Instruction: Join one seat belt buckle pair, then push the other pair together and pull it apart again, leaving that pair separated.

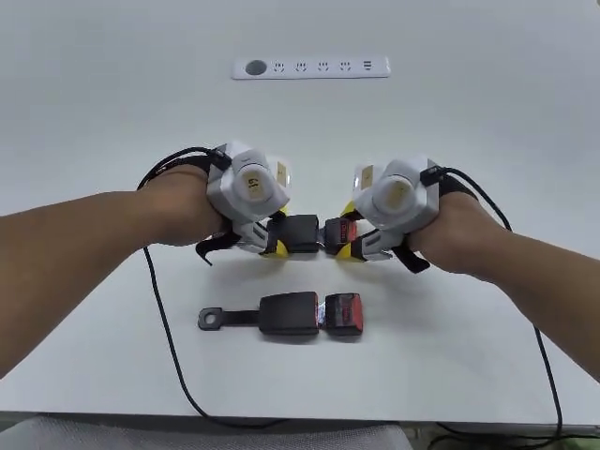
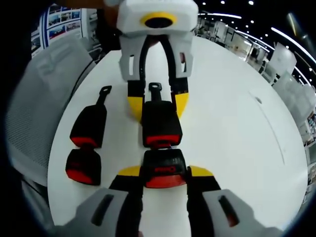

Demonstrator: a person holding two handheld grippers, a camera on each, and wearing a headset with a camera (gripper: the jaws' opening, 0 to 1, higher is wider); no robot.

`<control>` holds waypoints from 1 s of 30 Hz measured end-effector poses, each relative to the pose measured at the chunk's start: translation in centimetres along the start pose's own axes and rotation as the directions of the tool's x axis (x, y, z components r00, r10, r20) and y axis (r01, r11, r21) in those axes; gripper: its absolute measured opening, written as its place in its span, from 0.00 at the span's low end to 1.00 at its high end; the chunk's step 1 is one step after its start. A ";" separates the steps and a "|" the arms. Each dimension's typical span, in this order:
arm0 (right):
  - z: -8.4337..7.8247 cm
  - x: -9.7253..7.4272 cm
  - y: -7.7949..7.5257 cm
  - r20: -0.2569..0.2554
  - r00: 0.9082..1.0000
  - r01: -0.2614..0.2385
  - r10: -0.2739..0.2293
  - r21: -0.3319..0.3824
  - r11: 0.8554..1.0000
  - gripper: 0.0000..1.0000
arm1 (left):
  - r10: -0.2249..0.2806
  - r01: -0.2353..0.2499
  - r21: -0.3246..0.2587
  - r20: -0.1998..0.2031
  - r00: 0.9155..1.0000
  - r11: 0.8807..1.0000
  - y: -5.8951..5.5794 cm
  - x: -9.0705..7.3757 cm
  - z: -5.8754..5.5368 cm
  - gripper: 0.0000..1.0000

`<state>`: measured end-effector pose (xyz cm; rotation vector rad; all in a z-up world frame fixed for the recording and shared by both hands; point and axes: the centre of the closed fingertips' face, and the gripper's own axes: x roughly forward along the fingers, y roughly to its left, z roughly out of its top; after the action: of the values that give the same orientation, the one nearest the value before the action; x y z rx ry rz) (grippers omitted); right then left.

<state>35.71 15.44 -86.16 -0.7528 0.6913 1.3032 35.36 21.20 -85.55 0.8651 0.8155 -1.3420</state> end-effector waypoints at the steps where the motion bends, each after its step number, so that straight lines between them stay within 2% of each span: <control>1: 0.1 -0.1 0.0 0.001 1.000 0.000 0.000 0.000 1.000 0.33 | 0.001 -0.001 -0.001 0.000 1.000 1.000 0.0 0.0 0.0 0.32; 9: 0.1 -0.3 0.1 0.011 1.000 0.000 0.000 -0.012 1.000 0.34 | 0.002 -0.001 -0.008 0.020 1.000 1.000 0.0 0.0 0.0 0.32; 14: -0.8 -1.1 0.1 -0.003 1.000 0.004 -0.004 -0.010 1.000 0.35 | 0.001 -0.001 -0.007 0.017 1.000 1.000 0.1 0.0 0.0 0.32; 15: -1.1 -1.6 -0.4 0.003 1.000 0.023 -0.023 0.008 1.000 0.36 | 0.001 -0.001 -0.009 0.018 1.000 1.000 0.1 0.0 0.0 0.32; 16: -0.9 -1.6 -0.2 0.027 1.000 0.014 -0.014 0.008 1.000 0.36 | -0.001 0.001 -0.007 0.022 1.000 1.000 0.1 0.0 0.1 0.32; 21: -1.4 -2.0 -0.1 0.025 1.000 0.011 -0.010 -0.006 1.000 0.35 | -0.006 0.006 -0.003 0.018 1.000 1.000 0.1 0.0 0.2 0.32; 24: -2.4 -2.6 -0.1 0.011 1.000 0.010 -0.010 -0.007 1.000 0.35 | -0.009 0.009 -0.002 0.019 1.000 1.000 0.1 0.1 0.1 0.32; 25: -3.4 -2.9 -0.2 -0.013 1.000 0.015 -0.015 -0.002 1.000 0.35 | -0.011 0.011 0.002 0.020 1.000 1.000 0.1 0.1 0.2 0.32; 27: -4.2 -3.6 -0.5 -0.011 1.000 0.024 -0.024 0.008 1.000 0.35 | -0.011 0.011 0.004 0.017 1.000 1.000 0.1 0.1 0.2 0.32; 30: -5.8 -4.8 -0.7 -0.035 0.999 0.035 -0.034 0.017 0.999 0.35 | -0.009 0.009 0.004 0.010 1.000 1.000 0.1 0.1 0.2 0.33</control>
<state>35.59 7.93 -85.65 -0.7713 0.7135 1.2536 35.42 20.98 -85.57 0.8578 0.8103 -1.3549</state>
